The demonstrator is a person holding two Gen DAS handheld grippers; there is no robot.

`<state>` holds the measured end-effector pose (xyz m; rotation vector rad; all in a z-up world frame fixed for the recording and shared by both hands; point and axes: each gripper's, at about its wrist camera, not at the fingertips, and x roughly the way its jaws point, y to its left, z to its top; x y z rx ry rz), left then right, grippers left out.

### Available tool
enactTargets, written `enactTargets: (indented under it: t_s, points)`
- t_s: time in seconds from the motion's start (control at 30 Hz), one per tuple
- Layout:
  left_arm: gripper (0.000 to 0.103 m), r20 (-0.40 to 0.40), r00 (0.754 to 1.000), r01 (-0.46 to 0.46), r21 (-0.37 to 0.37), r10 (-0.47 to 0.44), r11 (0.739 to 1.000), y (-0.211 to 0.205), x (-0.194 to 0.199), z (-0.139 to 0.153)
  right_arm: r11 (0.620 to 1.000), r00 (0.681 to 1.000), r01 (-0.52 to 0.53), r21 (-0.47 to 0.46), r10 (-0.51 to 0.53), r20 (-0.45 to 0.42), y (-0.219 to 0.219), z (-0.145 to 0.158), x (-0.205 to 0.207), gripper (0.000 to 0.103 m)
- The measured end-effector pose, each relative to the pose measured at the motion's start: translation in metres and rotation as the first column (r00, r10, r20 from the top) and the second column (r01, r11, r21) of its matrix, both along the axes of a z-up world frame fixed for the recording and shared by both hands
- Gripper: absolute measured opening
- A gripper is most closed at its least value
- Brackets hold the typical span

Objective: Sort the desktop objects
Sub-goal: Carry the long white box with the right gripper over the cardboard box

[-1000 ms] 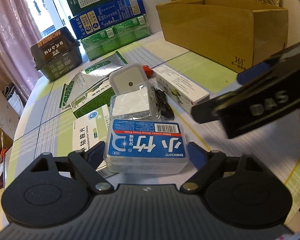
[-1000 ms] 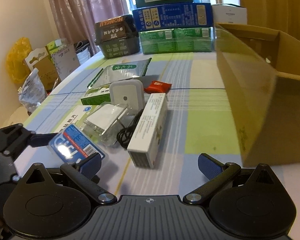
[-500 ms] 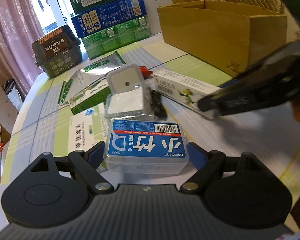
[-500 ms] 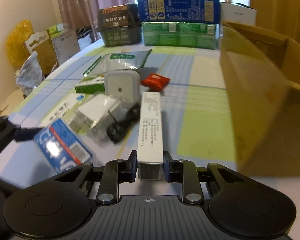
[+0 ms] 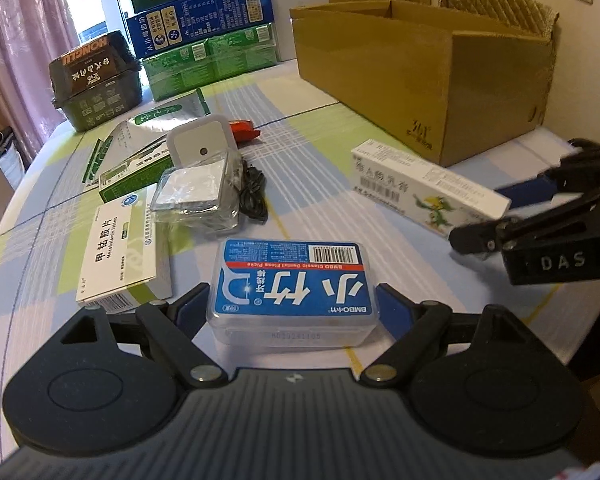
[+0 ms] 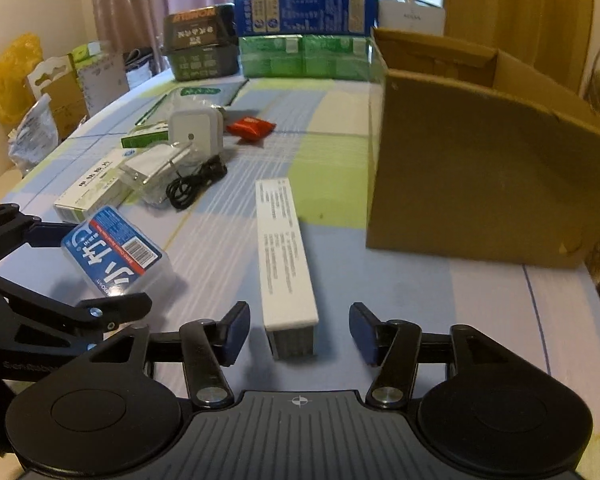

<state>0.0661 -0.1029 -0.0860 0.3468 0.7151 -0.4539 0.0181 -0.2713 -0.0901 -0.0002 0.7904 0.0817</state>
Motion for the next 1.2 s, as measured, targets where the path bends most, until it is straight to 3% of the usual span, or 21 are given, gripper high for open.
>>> enactTargets:
  t_s: [0.2,0.47,0.63,0.67,0.7,1.2]
  points:
    - [0.089,0.004,1.0,-0.025,-0.011,0.025,1.0,0.003,0.006,-0.006,0.999,0.999,-0.033,0.02,0.033,0.005,0.004,-0.004,0.016,0.053]
    - [0.086,-0.021,0.999,-0.034,-0.05,0.033,0.998,0.008,0.012,-0.009,0.998,0.998,-0.066,-0.022,0.065,-0.003,0.011,-0.007,0.036,0.051]
    - [0.084,-0.028,0.999,-0.037,-0.049,0.035,0.998,0.007,0.013,-0.009,0.997,0.998,-0.069,-0.032,0.068,-0.016,0.012,-0.01,0.044,0.037]
    - [0.084,-0.033,0.999,-0.037,-0.047,0.035,0.998,0.007,0.013,-0.008,0.997,0.997,-0.072,-0.038,0.072,-0.023,0.012,-0.011,0.045,0.023]
    - [0.084,-0.035,0.999,-0.037,-0.045,0.035,0.998,0.006,0.013,-0.007,0.997,0.997,-0.068,-0.041,0.067,-0.024,0.012,-0.011,0.045,0.023]
    - [0.084,0.014,1.0,-0.008,-0.065,0.009,0.998,-0.009,-0.019,0.032,1.0,0.998,0.001,-0.004,-0.001,0.059,-0.01,0.037,-0.017,0.023]
